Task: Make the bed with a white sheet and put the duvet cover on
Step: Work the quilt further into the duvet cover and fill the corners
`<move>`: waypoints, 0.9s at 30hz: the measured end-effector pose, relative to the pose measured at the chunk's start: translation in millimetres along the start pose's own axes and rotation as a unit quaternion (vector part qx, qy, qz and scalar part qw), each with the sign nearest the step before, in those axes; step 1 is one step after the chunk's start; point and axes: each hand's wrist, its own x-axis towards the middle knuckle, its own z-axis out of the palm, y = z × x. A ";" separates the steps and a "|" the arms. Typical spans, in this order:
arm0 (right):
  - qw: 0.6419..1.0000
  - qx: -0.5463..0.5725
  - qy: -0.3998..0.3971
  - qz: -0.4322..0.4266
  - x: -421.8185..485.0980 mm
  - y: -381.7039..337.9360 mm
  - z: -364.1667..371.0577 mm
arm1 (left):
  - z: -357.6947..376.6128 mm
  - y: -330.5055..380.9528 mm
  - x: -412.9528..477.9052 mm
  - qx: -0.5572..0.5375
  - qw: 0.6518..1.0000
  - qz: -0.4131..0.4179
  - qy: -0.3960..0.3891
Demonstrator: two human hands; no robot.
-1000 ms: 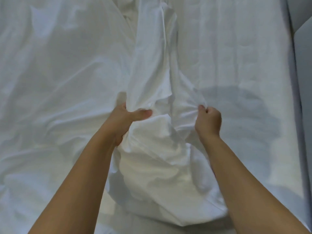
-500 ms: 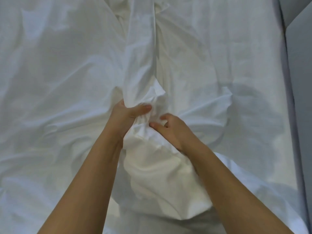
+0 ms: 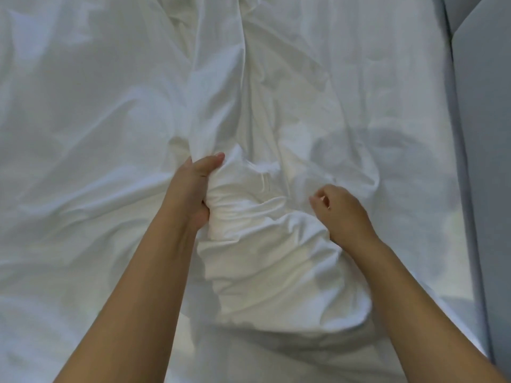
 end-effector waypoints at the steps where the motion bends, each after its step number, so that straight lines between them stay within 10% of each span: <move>1: 0.990 0.094 0.100 -0.017 -2.1 -9.0 -9.6 | 1.5 0.1 -1.3 -0.008 1.000 -0.002 0.002; 4: 0.969 0.245 -0.011 -0.036 -13.5 -47.2 -25.8 | 12.2 5.9 -5.3 -0.055 0.998 -0.005 -0.002; 7: 0.963 0.102 -0.247 -0.018 -33.0 -67.1 -23.3 | 26.5 17.6 -9.7 -0.114 0.993 0.022 -0.035; 11: 0.937 0.202 -0.283 -0.020 -62.2 -60.4 -46.1 | 67.1 39.1 -29.9 -0.200 0.970 0.038 -0.133; 19: 0.874 0.395 0.282 0.005 -93.9 -20.3 -163.8 | 229.2 73.6 -38.0 -0.249 0.923 0.030 -0.292; 23: 0.898 0.267 0.330 0.117 -74.1 40.4 -152.2 | 256.9 17.6 -15.5 -0.014 0.982 0.024 -0.184; 27: 0.963 0.008 0.197 0.186 -54.5 79.8 -86.6 | 221.3 -48.5 10.3 0.277 0.953 0.096 -0.080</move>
